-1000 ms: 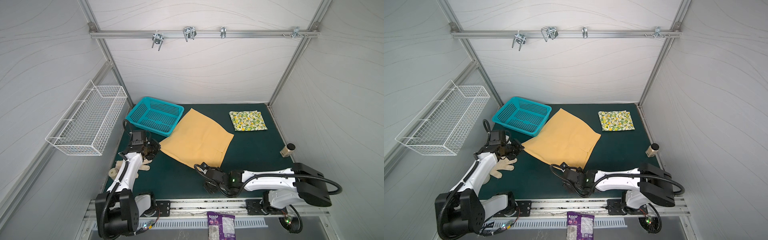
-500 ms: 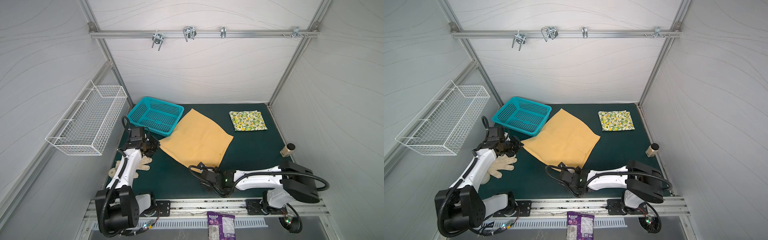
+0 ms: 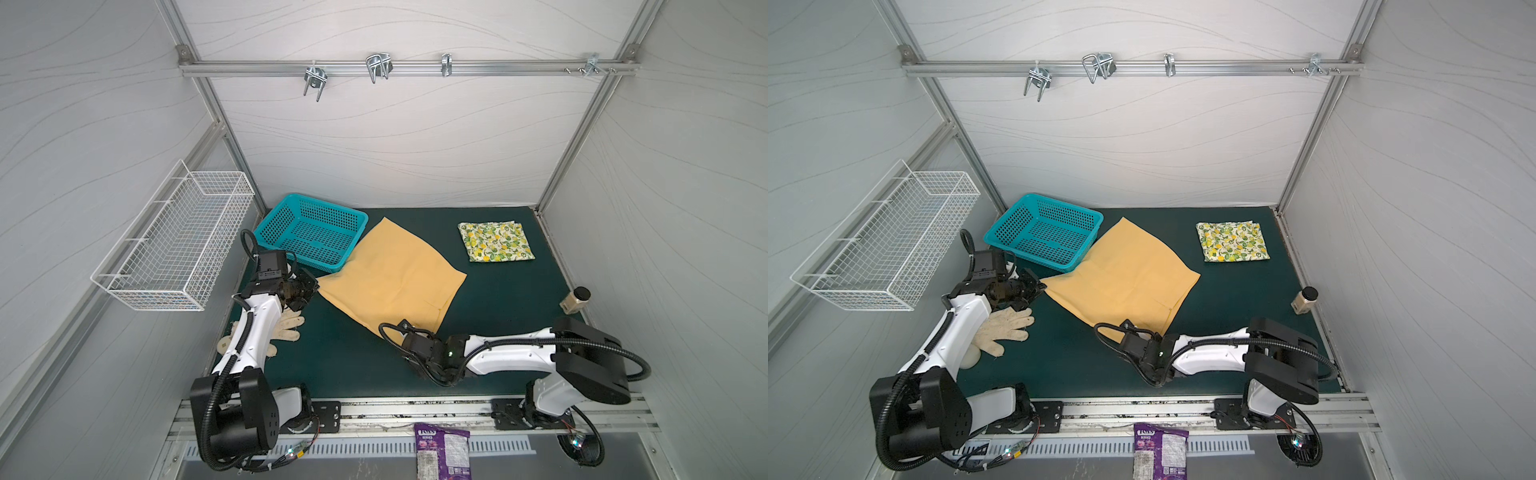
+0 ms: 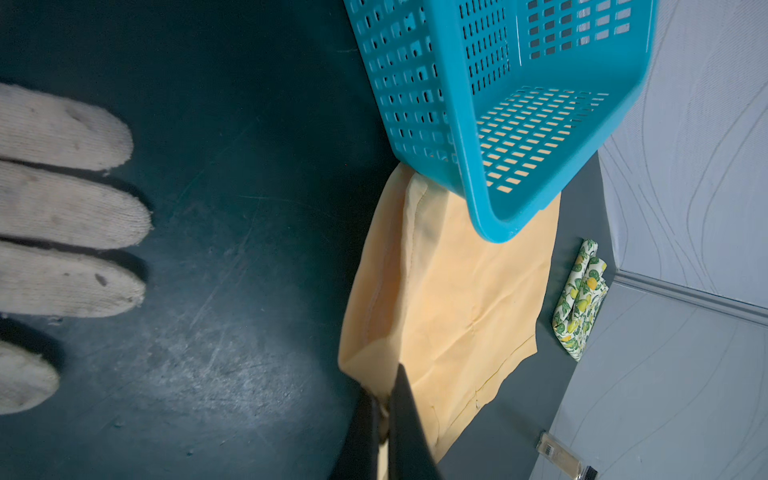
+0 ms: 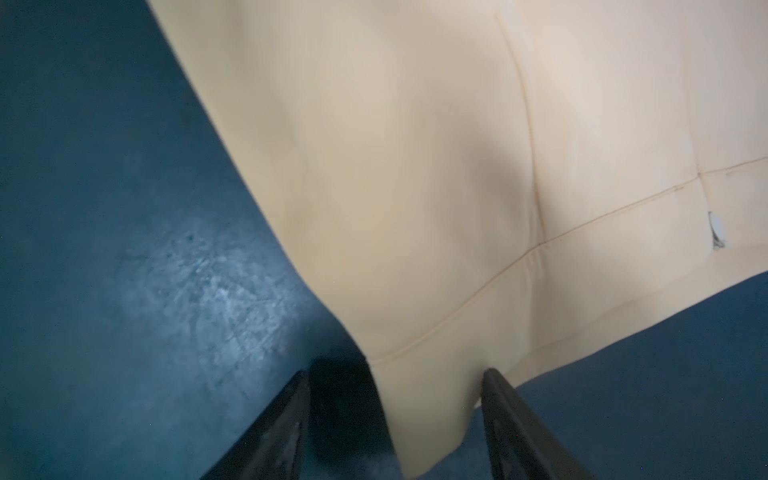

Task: Fold and stack the skirts
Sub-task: 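Grasp the skirt's nearer hem corner with the right gripper and lift it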

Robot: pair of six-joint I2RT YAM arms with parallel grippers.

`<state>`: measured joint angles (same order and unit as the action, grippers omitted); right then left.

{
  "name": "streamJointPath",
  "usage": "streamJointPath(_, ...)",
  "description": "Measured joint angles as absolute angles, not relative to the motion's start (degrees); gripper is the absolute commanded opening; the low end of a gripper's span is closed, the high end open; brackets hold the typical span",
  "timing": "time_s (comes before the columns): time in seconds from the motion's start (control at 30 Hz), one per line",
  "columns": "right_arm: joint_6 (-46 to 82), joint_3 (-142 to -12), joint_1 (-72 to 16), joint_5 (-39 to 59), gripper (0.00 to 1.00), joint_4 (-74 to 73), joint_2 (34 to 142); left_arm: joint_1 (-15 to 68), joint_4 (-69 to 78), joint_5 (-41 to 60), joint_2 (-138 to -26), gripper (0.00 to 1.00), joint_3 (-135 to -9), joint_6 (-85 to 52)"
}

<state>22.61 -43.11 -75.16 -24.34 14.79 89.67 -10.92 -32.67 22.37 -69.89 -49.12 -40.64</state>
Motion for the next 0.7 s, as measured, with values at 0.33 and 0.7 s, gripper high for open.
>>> streamJointPath(0.33,22.8,-43.1,-74.1,-22.9,0.44,12.1,90.9,-11.3,-32.7,23.1,-71.5,0.0,-50.0,-40.6)
streamJointPath(0.7,24.2,-43.1,-74.1,-22.5,0.35,11.8,91.1,-12.1,-32.7,23.5,-72.1,0.0,-51.1,-40.4)
